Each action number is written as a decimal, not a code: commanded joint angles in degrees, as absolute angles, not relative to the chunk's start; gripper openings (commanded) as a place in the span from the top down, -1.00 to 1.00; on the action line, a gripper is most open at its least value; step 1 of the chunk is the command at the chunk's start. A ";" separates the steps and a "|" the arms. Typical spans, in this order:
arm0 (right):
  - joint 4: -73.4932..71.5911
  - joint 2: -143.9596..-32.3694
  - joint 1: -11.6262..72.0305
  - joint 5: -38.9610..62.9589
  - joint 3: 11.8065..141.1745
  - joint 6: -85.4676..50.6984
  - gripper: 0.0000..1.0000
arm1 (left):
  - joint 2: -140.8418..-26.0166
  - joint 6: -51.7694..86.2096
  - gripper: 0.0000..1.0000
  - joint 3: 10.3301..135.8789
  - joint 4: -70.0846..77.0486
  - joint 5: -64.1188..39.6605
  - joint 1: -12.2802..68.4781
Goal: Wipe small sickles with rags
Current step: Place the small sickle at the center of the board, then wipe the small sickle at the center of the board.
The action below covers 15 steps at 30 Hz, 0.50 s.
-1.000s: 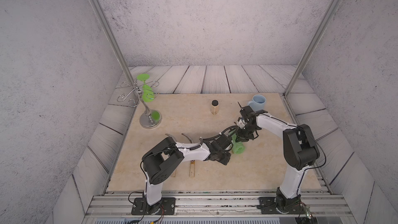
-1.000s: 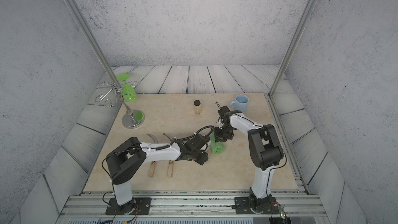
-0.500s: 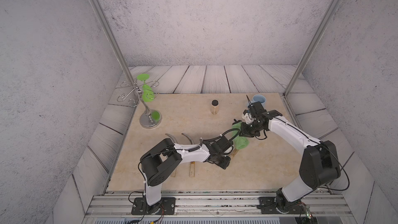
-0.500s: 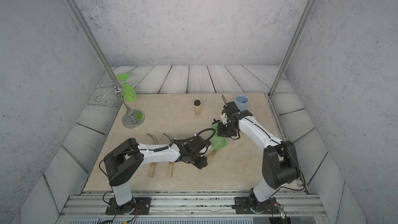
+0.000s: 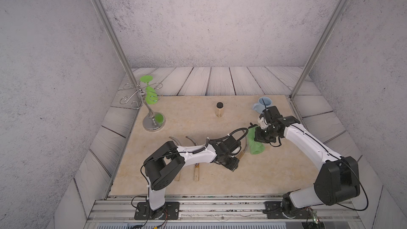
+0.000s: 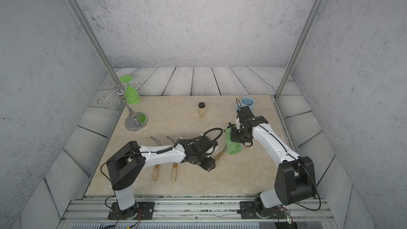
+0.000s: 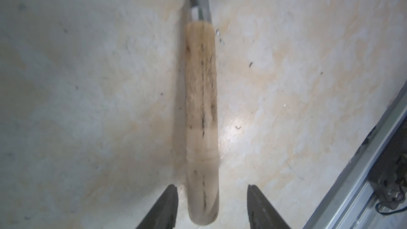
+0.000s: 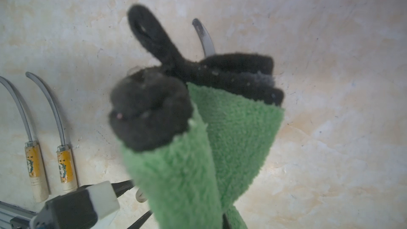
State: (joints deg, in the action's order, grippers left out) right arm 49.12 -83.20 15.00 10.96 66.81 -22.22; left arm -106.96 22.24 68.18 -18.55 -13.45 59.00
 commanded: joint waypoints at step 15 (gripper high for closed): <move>45.27 -87.33 10.87 15.40 72.30 -23.13 0.80 | -117.93 18.71 0.59 75.65 -21.59 -14.36 58.49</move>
